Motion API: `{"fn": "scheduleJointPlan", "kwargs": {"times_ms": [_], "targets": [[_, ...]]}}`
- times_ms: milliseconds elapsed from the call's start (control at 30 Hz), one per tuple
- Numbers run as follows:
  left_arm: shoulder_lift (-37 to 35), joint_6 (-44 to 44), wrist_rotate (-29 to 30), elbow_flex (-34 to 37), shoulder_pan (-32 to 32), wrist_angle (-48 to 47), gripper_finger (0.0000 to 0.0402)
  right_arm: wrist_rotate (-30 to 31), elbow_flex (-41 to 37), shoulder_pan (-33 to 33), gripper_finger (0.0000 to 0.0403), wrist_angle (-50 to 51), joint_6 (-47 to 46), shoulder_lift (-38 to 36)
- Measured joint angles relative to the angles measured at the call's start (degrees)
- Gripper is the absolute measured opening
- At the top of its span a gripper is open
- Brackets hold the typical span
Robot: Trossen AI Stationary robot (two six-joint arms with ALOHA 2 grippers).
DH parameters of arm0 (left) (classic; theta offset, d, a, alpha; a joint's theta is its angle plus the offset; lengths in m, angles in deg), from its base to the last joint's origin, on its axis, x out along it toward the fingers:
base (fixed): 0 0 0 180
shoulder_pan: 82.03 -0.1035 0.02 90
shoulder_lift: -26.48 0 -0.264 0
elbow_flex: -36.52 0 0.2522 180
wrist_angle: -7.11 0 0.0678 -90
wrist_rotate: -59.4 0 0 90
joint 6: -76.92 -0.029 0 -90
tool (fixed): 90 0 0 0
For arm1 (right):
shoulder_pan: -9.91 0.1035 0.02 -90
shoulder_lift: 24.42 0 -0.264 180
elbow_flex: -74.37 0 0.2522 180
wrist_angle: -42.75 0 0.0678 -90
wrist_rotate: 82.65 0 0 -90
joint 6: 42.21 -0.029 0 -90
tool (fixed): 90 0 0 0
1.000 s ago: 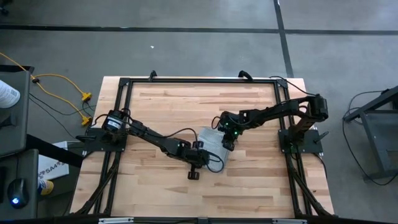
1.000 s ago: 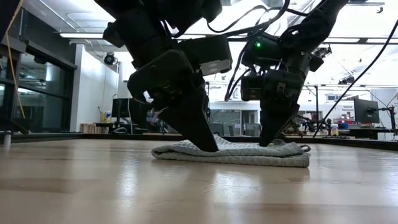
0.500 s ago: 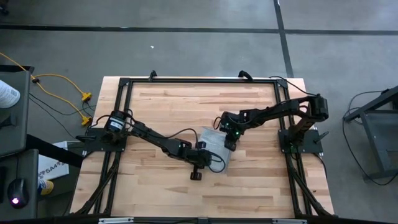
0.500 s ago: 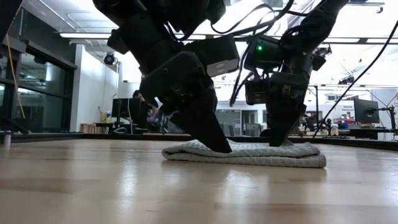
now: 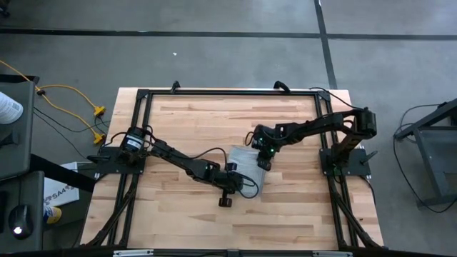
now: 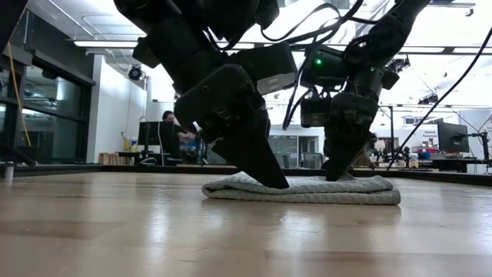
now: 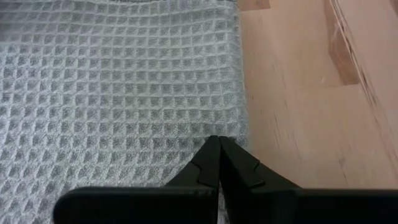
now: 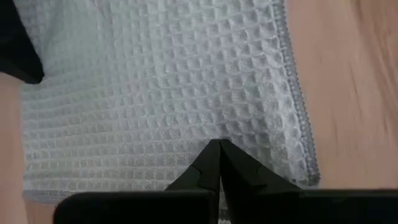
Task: Fold microfiber towels
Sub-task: Fold the gray towel on the table
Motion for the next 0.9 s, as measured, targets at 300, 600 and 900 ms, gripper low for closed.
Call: {"fn": "scheduleJointPlan", "kwargs": {"times_ms": [300,600,900], "targets": [[0.1,0.1,0.0,0.1,0.0,1.3,0.0000,-1.9,0.0,-1.9,0.0003,-2.8,3.4,0.0],[0.1,0.6,0.7,0.1,0.0,2.1,0.0000,-6.8,0.0,-1.7,0.0003,-1.9,2.3,0.0],[0.0,2.3,2.6,0.0,0.0,0.4,0.0000,-13.6,0.0,3.8,0.0003,0.1,-3.6,-0.9]]}}
